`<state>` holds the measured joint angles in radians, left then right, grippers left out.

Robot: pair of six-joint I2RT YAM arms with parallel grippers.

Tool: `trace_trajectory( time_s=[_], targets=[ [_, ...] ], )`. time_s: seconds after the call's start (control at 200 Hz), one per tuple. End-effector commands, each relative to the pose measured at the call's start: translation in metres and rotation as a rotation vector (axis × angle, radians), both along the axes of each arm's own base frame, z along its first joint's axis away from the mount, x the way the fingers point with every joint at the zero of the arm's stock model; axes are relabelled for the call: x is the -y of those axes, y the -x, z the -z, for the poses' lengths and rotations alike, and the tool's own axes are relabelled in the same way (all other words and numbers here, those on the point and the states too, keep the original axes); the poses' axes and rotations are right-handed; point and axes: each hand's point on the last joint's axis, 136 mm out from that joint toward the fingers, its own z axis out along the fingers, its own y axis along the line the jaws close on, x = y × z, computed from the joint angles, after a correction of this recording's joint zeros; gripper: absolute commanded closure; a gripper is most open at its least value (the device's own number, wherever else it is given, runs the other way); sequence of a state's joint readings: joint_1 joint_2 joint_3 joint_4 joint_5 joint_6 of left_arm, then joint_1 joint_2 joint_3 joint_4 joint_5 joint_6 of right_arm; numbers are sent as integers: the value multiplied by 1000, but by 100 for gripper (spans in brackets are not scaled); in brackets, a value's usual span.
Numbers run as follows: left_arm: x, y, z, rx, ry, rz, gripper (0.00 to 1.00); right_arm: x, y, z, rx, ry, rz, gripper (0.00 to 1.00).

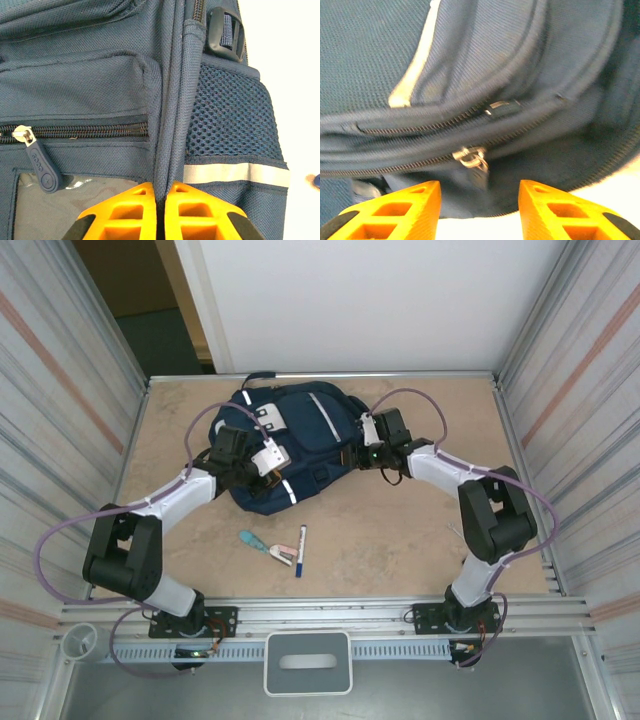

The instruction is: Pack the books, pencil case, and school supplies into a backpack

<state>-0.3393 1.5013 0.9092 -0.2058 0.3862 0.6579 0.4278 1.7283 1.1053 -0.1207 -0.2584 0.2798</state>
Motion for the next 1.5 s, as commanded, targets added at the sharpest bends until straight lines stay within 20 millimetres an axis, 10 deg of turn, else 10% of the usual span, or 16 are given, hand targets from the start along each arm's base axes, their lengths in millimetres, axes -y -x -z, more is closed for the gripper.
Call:
trace_trajectory(
  time_s=[0.0,0.681,1.493],
  targets=[
    [9,2,-25,48,70,50,100,14,-2,-17,111,106,12,54],
    [9,2,-24,41,66,41,100,4,-20,5,195,373,229,46],
    [6,0,-22,40,48,35,100,13,-27,0,221,298,117,100]
  ],
)
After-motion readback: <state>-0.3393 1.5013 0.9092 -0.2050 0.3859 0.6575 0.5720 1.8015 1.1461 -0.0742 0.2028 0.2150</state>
